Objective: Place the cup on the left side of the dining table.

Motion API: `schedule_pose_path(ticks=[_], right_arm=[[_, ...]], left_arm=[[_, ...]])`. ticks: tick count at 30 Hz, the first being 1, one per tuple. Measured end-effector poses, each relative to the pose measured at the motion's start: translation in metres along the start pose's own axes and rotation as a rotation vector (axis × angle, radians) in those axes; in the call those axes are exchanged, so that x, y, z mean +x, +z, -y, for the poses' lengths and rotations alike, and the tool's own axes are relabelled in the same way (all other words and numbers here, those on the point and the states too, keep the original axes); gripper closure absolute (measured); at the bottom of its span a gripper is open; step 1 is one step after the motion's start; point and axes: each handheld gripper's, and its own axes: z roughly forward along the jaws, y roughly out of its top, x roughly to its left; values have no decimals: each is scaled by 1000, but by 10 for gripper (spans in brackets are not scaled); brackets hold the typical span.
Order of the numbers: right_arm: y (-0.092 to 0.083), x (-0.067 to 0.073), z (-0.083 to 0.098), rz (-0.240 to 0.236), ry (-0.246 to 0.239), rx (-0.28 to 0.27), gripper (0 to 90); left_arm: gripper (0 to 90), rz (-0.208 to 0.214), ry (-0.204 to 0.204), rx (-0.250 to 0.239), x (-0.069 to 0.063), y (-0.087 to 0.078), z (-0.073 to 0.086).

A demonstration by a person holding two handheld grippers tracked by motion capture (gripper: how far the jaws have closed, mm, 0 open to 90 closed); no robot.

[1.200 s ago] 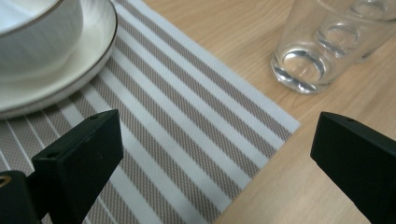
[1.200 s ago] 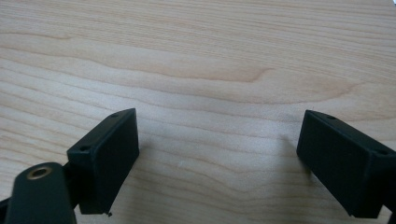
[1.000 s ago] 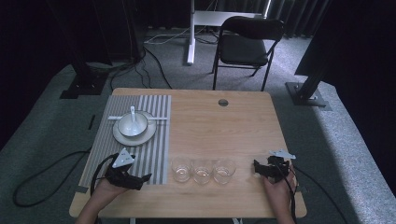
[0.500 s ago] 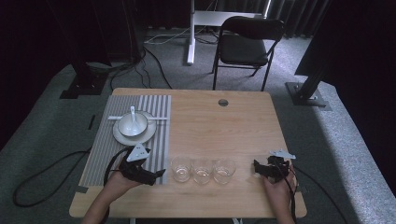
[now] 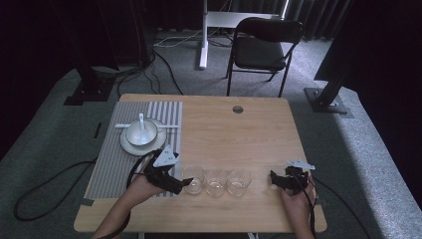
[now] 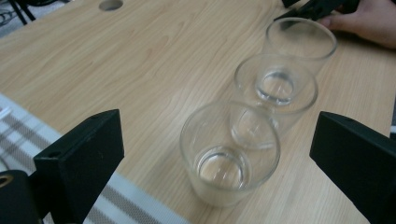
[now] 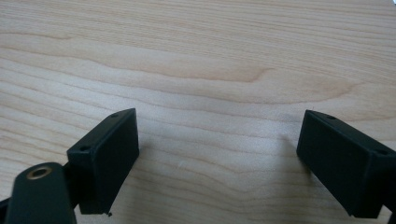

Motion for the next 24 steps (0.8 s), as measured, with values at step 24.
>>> schedule_pose_path(ticks=[24], right_arm=[[0, 0, 0, 0, 1, 0, 124]], left_arm=[[33, 109, 99, 49, -28, 62, -55]])
